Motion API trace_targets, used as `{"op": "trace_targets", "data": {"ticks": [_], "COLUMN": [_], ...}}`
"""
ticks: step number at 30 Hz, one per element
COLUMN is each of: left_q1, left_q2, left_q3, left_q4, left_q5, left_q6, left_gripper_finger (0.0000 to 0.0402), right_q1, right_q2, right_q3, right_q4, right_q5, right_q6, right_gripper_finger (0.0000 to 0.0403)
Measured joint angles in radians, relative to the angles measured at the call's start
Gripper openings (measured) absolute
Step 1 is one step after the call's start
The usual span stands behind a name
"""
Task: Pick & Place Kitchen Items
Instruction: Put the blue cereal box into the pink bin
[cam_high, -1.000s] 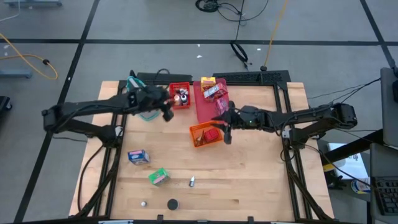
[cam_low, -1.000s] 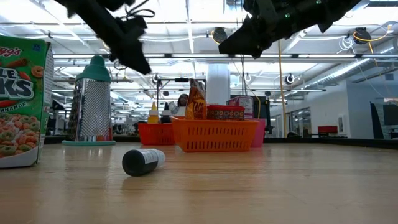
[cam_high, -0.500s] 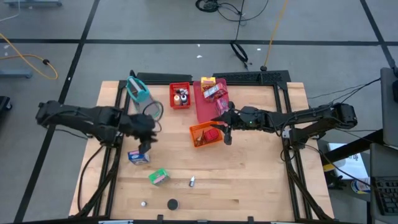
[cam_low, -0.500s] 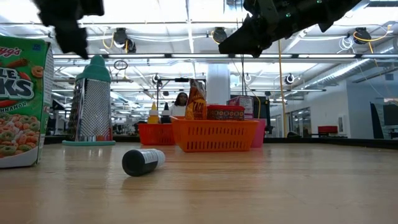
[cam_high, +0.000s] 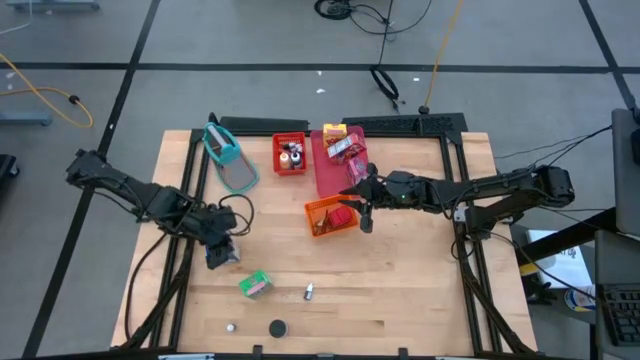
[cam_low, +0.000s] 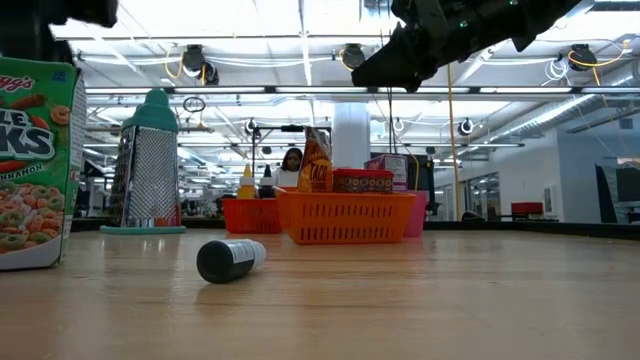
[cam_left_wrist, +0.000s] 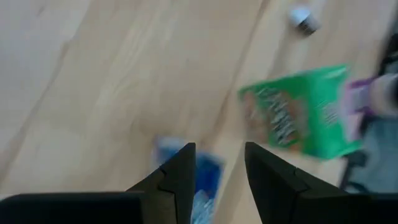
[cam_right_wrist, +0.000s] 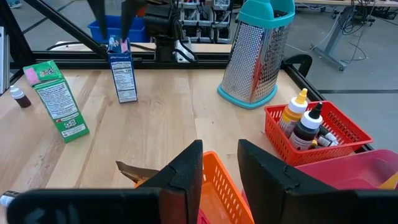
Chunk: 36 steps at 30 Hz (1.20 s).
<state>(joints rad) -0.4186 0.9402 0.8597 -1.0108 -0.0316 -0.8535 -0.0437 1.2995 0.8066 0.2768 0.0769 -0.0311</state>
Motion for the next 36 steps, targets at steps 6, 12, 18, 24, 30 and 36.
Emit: {"op": "trace_targets", "data": {"ticks": [6,12,18,24,30,36], "left_q1": [-0.028,-0.043,-0.043,-0.043,-0.043,-0.043], "left_q2": [0.001,0.001,0.002,0.002,0.002,0.002], "left_q3": [0.0,0.0,0.0,0.0,-0.042,-0.082], "left_q4": [-0.174,-0.179,-0.179,-0.178,-0.159,-0.126], "left_q5": [-0.038,-0.04,-0.064,-0.078,-0.065,-0.013], "left_q6": [-0.108,-0.079,-0.067,-0.038,-0.04,-0.054], "left_gripper_finger": [0.0136,0.0136,0.0136,0.0136,0.0136,0.0136], "right_q1": [0.0,0.0,0.0,0.0,0.0,0.0], "right_q2": [0.0,0.0,0.0,0.0,0.0,0.0], "right_q3": [0.0,0.0,0.0,0.0,0.0,0.0], "right_q4": [0.0,0.0,0.0,0.0,0.0,0.0], "right_q5": [0.0,0.0,0.0,0.0,0.0,0.0], "right_q6": [0.0,0.0,0.0,0.0,0.0,0.0], "right_gripper_finger": [0.0093,0.0093,0.0093,0.0094,0.0094,0.0093]}}
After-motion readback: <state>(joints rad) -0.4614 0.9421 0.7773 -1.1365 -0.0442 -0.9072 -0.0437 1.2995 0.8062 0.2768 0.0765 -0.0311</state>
